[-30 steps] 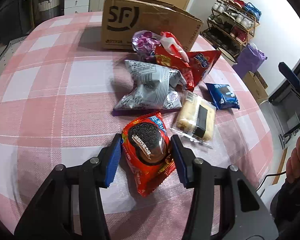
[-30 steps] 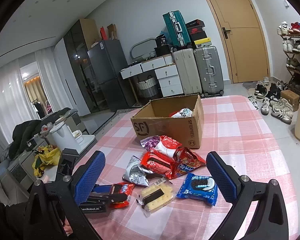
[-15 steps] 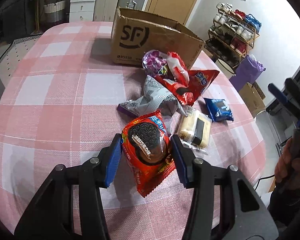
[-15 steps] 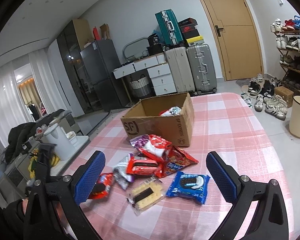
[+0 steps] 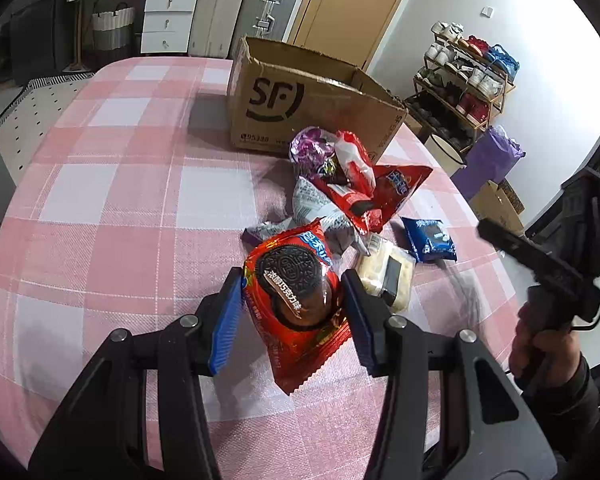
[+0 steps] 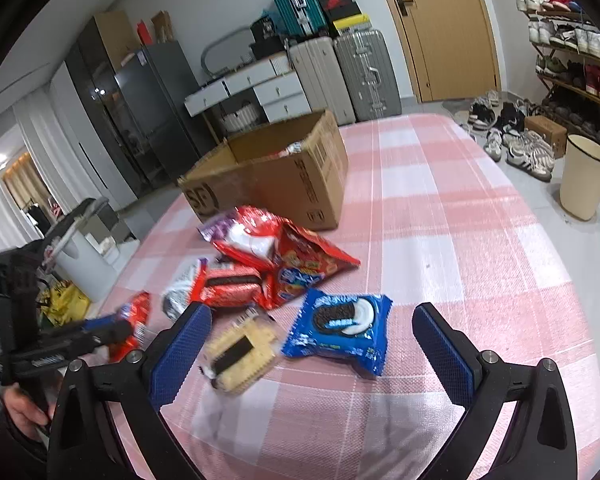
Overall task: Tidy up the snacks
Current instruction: 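Grasp the blue Oreo pack with the right tool while the left tool holds the red Oreo pack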
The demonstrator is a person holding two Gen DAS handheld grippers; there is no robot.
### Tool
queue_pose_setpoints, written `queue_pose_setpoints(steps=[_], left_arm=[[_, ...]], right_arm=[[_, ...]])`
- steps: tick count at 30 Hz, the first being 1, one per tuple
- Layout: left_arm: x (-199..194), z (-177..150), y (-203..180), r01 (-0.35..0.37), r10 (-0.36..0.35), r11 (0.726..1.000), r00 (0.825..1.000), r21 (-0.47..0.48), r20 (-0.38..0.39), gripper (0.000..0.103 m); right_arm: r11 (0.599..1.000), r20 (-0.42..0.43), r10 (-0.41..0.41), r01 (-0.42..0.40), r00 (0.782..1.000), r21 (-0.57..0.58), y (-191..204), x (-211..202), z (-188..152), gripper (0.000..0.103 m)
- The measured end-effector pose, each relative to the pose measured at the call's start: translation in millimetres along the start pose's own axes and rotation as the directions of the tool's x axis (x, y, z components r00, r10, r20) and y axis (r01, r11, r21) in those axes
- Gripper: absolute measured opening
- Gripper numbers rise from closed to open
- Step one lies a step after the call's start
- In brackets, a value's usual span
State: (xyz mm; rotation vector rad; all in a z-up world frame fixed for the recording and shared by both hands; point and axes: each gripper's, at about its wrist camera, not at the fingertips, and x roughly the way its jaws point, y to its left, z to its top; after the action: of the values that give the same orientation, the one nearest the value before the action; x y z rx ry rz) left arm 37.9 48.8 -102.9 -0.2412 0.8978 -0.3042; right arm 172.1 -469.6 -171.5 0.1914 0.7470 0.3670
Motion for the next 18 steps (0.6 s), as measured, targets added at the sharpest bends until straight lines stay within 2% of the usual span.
queue_pose_setpoints(steps=[11,13,15,18], left_arm=[[0.8,7.3,9.7,0.001,-0.001,1.000,1.000,-0.020,0.001,0.046],[1.4,9.2,10.8,0.003,-0.003,1.000,1.000,-0.022,0.001,0.046],[2.1,10.6,10.3,0.002,-0.002,1.000,1.000,-0.020,0.001,0.046],[1.3,12.6,10.4,0.000,0.000,1.000,1.000,-0.019,0.005,0.046]], right_arm=[[1.000,-0.078,-0.024,0.023,0.997,-0.011,-4.3,41.2,-2.2,0.101],[0.999,-0.091,-0.028,0.026,0.995,-0.019,-3.4,46.8,-2.0,0.097],[0.999,-0.112,-0.035,0.032,0.993,-0.027,-3.1,54.6,-2.0,0.086],[0.998,-0.141,-0.057,0.053,0.988,-0.028,-4.6,64.5,-3.1,0.084]])
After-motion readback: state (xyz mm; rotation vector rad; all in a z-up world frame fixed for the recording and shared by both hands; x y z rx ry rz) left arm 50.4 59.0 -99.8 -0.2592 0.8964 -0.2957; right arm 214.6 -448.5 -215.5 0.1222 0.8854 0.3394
